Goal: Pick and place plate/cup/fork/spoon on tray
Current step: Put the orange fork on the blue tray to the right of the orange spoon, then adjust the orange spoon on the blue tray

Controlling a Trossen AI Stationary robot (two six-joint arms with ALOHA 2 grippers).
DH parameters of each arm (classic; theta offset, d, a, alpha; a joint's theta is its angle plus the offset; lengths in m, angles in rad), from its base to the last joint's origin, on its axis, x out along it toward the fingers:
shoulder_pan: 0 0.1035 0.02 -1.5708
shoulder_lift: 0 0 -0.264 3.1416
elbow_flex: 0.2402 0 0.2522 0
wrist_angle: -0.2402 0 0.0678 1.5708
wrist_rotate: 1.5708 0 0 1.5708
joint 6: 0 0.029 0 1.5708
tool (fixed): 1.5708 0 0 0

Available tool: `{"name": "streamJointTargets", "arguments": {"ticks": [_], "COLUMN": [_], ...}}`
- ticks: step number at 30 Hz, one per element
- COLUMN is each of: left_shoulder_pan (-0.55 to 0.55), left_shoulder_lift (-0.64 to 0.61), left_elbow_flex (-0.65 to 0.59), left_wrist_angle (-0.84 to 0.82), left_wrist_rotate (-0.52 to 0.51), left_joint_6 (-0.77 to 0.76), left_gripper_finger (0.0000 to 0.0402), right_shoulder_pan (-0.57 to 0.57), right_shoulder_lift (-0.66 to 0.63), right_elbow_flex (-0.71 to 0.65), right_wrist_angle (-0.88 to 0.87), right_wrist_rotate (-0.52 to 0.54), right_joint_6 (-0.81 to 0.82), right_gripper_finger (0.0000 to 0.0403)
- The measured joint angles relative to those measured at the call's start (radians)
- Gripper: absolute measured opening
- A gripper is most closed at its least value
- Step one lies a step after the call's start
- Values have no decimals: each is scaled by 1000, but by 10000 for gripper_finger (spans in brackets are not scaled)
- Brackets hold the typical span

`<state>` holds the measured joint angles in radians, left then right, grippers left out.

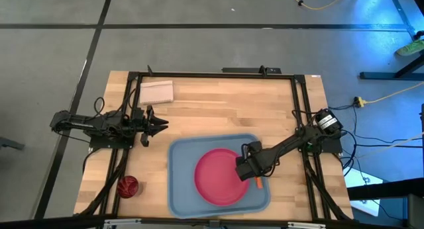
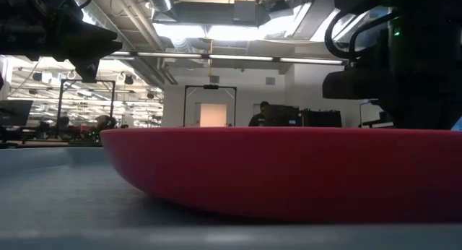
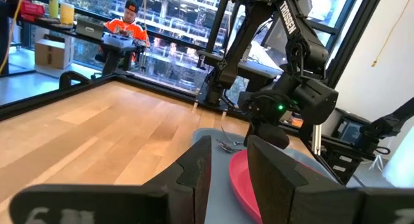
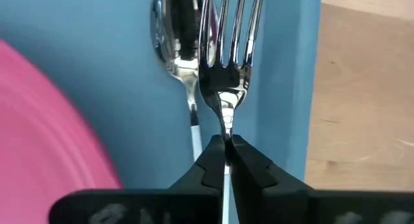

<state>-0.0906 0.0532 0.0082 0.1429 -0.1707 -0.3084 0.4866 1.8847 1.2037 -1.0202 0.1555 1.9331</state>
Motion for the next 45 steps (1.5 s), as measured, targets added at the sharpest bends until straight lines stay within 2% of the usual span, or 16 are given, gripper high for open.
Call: {"name": "streamJointTargets", "arguments": {"ticks": [6, 19, 25, 32, 38, 41, 45], "left_shoulder_pan": [0, 0, 0, 0, 0, 0, 0], "left_shoulder_lift": [0, 0, 0, 0, 0, 0, 0], "left_elbow_flex": [0, 0, 0, 0, 0, 0, 0], "left_wrist_angle": [0, 0, 0, 0, 0, 0, 0], "left_wrist_rotate": [0, 0, 0, 0, 0, 0, 0], "left_joint_6": [0, 0, 0, 0, 0, 0, 0], "left_gripper_finger": [94, 94, 94, 94, 94, 94, 94], "right_shoulder_pan": [0, 0, 3, 3, 3, 3, 3], "right_shoulder_lift": [0, 0, 0, 0, 0, 0, 0], "right_elbow_flex": [0, 0, 0, 0, 0, 0, 0], "right_wrist_angle": [-35, -46, 5, 65, 188, 193, 119], "right_wrist_rotate": [0, 3, 61, 57, 83, 105, 79], "right_joint_6": [0, -3, -27, -80, -140, -144, -119], "right_gripper_finger": [21, 80, 82, 83, 83, 83, 83]}}
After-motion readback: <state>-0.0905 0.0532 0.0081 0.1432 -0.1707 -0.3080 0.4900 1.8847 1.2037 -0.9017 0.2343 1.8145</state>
